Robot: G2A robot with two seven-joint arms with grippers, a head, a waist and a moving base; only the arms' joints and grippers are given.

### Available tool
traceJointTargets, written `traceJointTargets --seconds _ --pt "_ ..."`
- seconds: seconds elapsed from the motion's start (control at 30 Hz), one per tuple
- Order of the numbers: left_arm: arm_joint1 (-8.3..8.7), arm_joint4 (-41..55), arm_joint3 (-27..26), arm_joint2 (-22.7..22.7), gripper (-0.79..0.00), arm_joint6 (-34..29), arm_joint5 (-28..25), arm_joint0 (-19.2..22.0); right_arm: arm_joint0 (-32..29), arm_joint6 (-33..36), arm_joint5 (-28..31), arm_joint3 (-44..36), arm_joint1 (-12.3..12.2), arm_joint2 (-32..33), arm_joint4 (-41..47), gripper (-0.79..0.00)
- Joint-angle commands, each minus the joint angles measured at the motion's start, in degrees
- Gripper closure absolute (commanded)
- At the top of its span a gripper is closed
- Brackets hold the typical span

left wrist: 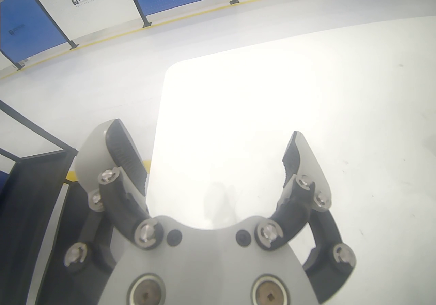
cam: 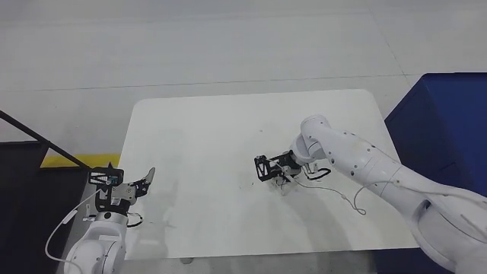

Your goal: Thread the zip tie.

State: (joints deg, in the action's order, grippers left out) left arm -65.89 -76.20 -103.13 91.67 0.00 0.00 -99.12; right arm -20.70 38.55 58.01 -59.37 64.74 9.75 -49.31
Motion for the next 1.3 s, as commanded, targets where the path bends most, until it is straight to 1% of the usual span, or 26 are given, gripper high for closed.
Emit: traceJointTargets --seconds 0.0,0.17,0.2,0.23,0.33,0.5,0.63,0.73,0.87,0.97,1.0,1.03,1.27 --pt "0.00 0.00 0.00 0.00 -0.785 0.00 0.00 0.00 -0.11 -0.04 -0.01 0.43 0.37 -0.01 -0.27 -0.145" --pt "0.00 0.00 0.00 0.00 -0.785 0.00 0.00 0.00 -0.19 -0.34 -0.01 1.28 0.86 -0.01 -0.93 -0.114" --pt "0.00 0.00 0.00 0.00 -0.785 0.00 0.00 0.00 -0.24 -0.44 -0.01 1.39 0.88 -0.01 -1.05 -0.077" --pt "0.00 0.00 0.00 0.00 -0.785 0.00 0.00 0.00 -0.24 -0.52 -0.01 1.38 0.87 -0.01 -1.18 0.000" --pt "0.00 0.00 0.00 0.00 -0.785 0.00 0.00 0.00 -0.09 -1.16 -0.01 0.66 0.46 -0.01 -1.38 0.000" --pt "0.00 0.00 0.00 0.00 -0.785 0.00 0.00 0.00 0.00 -2.52 -0.01 -0.52 -1.33 -0.01 -0.71 0.000" --pt "0.00 0.00 0.00 0.00 -0.785 0.00 0.00 0.00 0.39 -3.73 -0.01 -2.97 -3.50 0.05 0.03 0.000" --pt "0.00 0.00 0.00 0.00 -0.785 0.00 0.00 0.00 0.56 -5.39 -0.01 -6.37 -5.98 0.01 0.52 0.000" --pt "0.00 0.00 0.00 0.00 -0.785 0.00 0.00 0.00 1.13 -9.88 -0.01 -12.05 -10.40 1.05 0.88 0.000" --pt "0.00 0.00 0.00 0.00 -0.785 0.00 0.00 0.00 1.05 -14.76 -0.01 -16.54 -14.33 3.43 -1.99 0.000" --pt "0.00 0.00 0.00 0.00 -0.785 0.00 0.00 0.00 0.71 -17.05 -0.57 -17.87 -15.72 5.15 -4.04 0.000" --pt "0.00 0.00 0.00 0.00 -0.785 0.00 0.00 0.00 0.25 -18.96 -3.01 -19.02 -16.65 6.64 -5.88 0.000" --pt "0.00 0.00 0.00 0.00 -0.785 0.00 0.00 0.00 0.25 -18.96 -3.01 -19.02 -16.65 6.64 -5.88 0.000"
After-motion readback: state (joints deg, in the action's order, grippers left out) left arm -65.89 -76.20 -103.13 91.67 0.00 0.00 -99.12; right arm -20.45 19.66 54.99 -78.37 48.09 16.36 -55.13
